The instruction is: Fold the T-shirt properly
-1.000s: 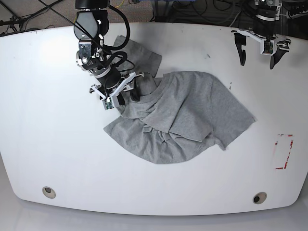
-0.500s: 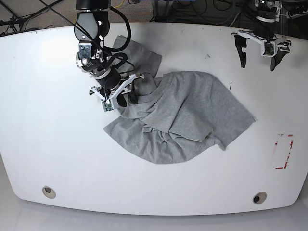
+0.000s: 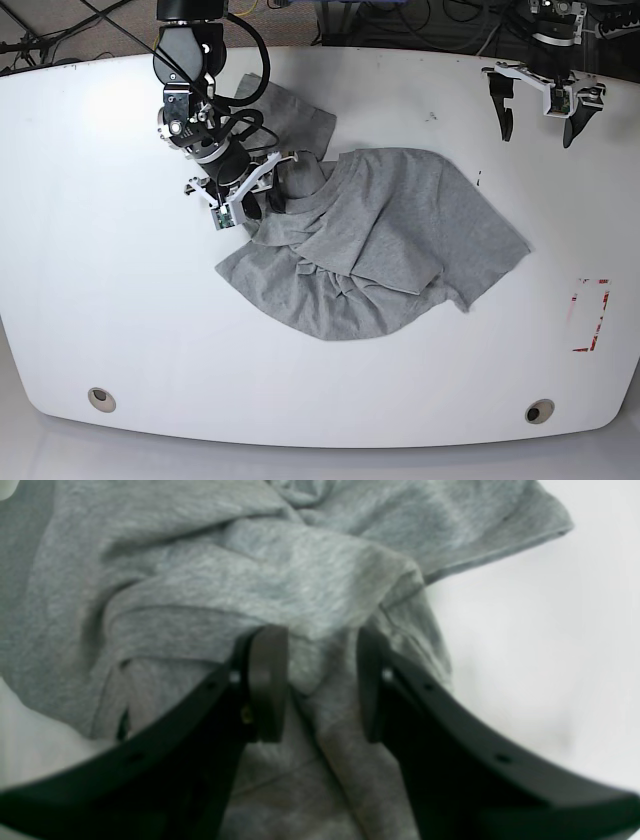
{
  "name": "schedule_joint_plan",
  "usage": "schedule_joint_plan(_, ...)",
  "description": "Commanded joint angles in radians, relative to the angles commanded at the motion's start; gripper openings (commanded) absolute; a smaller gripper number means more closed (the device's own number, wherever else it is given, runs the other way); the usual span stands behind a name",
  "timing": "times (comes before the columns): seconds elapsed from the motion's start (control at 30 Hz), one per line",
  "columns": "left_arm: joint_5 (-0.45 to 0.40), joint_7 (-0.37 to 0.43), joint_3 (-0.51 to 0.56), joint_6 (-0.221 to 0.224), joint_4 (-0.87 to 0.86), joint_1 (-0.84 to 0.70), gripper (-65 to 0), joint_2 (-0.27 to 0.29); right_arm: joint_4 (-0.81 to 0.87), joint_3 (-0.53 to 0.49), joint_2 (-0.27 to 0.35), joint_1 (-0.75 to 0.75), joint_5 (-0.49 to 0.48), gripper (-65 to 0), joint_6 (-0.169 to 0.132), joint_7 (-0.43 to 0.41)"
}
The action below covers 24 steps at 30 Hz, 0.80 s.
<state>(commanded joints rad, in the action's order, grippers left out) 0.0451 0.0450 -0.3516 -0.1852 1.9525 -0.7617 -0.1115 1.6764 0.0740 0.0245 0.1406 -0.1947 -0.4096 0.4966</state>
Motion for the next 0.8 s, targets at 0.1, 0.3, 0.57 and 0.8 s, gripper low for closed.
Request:
schedule_joint_plan(0.1,-0.002,0.004,-0.002,0.004,0.002,0.001,-10.1,-0.002,-0.003,-0.001,-0.002,-0.009,0.001,-41.9,0.004,-0.002)
schedule_joint_plan(0.3,-0.002,0.004,0.0,0.004,0.002,0.006,-10.0,-0.002,-0.005,-0.001,-0.004,-0.013,0.002,-42.8,0.005,-0.003)
schedule_joint_plan(0.57,-0.002,0.009,0.0,0.001,0.003,0.005,-10.2,0.0,-0.009,0.004,-0.004,-0.015,0.002,-47.2,0.008,-0.003)
schedule_joint_plan(0.8,-0.003,0.01,0.0,0.003,0.004,0.004,-10.1,0.0,-0.011,0.005,-0.003,-0.013,0.003,-51.9,0.009,-0.002)
